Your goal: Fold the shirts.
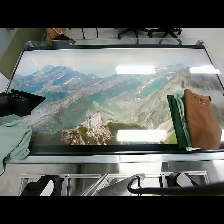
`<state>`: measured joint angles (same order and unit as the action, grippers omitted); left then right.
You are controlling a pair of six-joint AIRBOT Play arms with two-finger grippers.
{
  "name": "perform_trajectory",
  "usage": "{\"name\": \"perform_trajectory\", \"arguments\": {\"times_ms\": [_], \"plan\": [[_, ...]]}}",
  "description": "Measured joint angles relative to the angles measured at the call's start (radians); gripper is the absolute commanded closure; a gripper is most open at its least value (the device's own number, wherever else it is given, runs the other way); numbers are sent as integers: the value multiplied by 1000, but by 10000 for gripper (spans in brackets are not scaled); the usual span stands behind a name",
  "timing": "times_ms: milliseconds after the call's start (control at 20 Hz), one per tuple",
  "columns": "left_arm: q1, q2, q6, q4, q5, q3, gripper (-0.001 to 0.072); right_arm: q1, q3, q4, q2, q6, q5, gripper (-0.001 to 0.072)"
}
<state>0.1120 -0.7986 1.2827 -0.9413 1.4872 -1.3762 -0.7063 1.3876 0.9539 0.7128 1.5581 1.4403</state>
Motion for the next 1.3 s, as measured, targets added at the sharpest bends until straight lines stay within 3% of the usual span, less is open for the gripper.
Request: {"name": "perform_trajectory", "arguments": {"times_ms": [150, 350, 700, 950, 1300], "plan": [[-1, 6, 0, 0, -11, 22, 693, 105, -53, -80, -20, -35, -17, 696], [-54, 61, 3, 2, -48, 196, 693, 361, -285, -97, -85, -53, -113, 696], [-365, 115, 37, 24, -286, 597, 694, 809, -678, -53, -74, -65, -414, 696], [-511, -27, 53, 27, -379, 628, 693, 900, -729, -50, -20, -77, -506, 696], [-578, -183, 63, 27, -392, 525, 694, 919, -741, -55, -3, -79, -531, 696]]}}
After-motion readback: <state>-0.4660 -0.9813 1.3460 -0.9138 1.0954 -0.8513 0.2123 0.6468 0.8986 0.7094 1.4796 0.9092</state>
